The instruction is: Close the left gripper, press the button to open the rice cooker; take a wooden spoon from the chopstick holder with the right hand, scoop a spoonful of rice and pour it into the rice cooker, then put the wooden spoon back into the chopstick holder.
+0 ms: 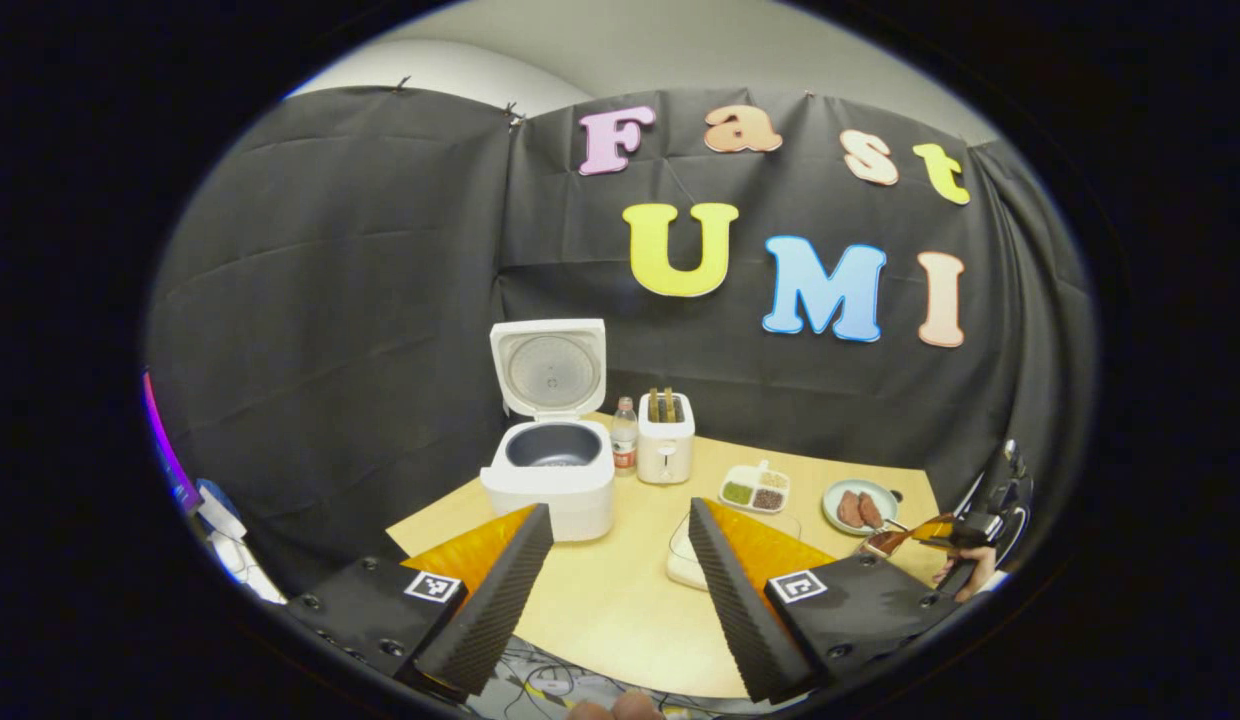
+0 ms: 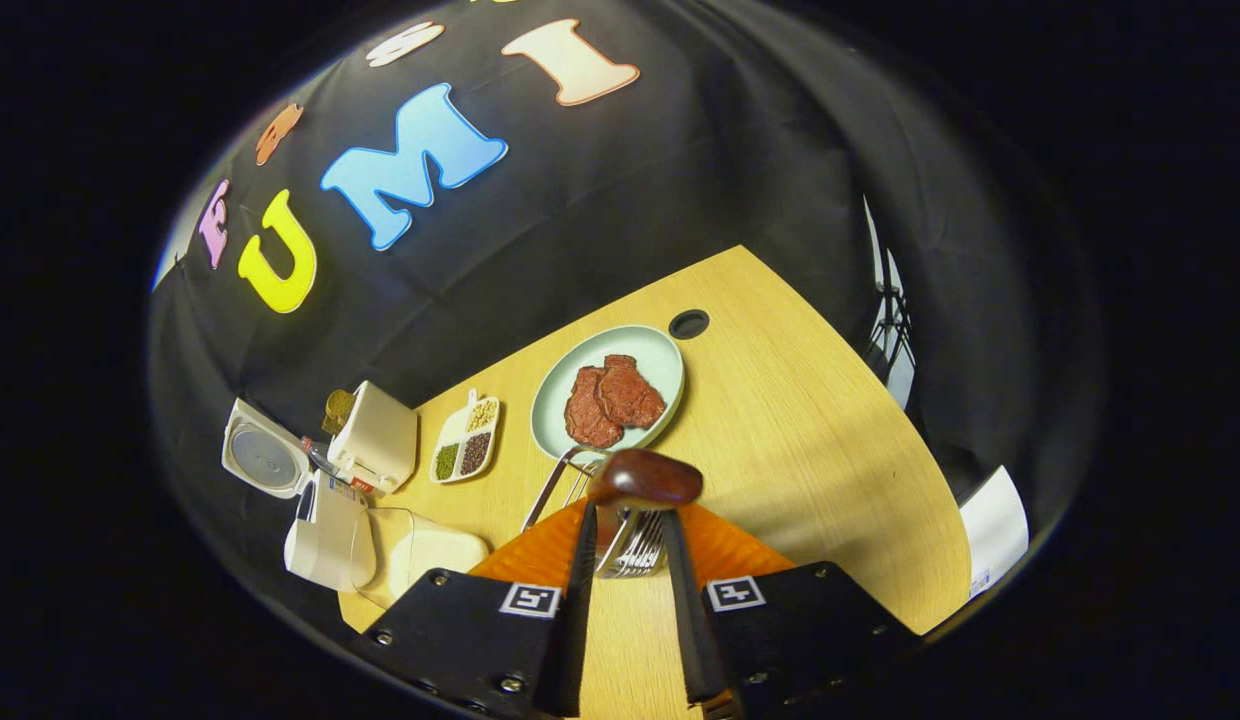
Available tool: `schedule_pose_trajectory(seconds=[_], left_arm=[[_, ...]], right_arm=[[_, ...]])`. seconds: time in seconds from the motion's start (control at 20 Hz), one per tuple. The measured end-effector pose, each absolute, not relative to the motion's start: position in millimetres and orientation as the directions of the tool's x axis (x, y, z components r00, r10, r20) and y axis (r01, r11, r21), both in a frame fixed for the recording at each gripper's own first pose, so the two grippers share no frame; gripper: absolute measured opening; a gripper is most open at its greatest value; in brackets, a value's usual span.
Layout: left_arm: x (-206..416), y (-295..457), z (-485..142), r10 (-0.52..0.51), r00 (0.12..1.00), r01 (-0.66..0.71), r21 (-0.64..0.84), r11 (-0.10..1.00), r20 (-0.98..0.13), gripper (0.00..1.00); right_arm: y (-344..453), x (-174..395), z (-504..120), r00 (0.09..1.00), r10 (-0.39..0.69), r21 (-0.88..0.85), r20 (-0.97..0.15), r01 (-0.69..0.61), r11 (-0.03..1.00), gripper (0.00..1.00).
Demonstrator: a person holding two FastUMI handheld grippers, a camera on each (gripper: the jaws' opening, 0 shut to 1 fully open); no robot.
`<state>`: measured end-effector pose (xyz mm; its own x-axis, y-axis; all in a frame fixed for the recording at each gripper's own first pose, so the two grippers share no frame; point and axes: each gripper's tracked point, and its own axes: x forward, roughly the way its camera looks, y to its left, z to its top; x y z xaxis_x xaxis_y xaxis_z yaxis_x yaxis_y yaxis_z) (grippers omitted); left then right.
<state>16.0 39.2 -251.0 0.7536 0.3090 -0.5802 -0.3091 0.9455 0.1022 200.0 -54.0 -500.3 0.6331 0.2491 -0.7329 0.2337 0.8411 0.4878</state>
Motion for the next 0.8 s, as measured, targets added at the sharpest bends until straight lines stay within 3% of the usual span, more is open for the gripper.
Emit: schedule_pose_trajectory(seconds=[0.15,0.25,0.3,0.35,0.55,0.6,0.7,0.8], left_arm=[[19.8,40.4,-251.8,0.295,0.763,-0.304,0.083,0.949,-0.575,0.92],[27.2,42.6,-254.2,0.280,0.773,-0.295,0.068,0.953,-0.569,0.92],[32.3,43.6,-255.7,0.269,0.780,-0.289,0.056,0.956,-0.566,0.92],[37.7,45.1,-257.9,0.254,0.786,-0.278,0.045,0.959,-0.563,0.92],[71.9,63.0,-270.1,0.187,0.811,-0.222,0.004,0.975,-0.554,0.92],[82.0,71.6,-272.4,0.170,0.821,-0.209,-0.010,0.978,-0.545,0.94],[100.2,92.7,-276.5,0.132,0.841,-0.182,-0.046,0.982,-0.525,0.96],[116.0,115.3,-282.3,0.090,0.853,-0.148,-0.073,0.986,-0.514,0.96]], right_arm=[[-59.8,175.9,-501.5,0.619,0.249,0.477,-0.745,0.232,0.848,0.48],[-64.9,161.6,-501.4,0.613,0.244,0.477,-0.751,0.249,0.843,0.51],[-67.3,152.9,-500.7,0.608,0.238,0.472,-0.758,0.259,0.842,0.45],[-70.3,145.7,-499.4,0.605,0.231,0.468,-0.762,0.268,0.842,0.53],[-57.3,120.4,-469.6,0.624,0.277,0.527,-0.730,0.258,0.810,0.59],[-54.0,113.2,-458.6,0.632,0.268,0.524,-0.727,0.258,0.811,0.57],[-40.9,104.9,-443.9,0.644,0.241,0.508,-0.726,0.266,0.819,0.90],[-24.5,94.4,-428.6,0.647,0.200,0.481,-0.736,0.292,0.827,0.93]])
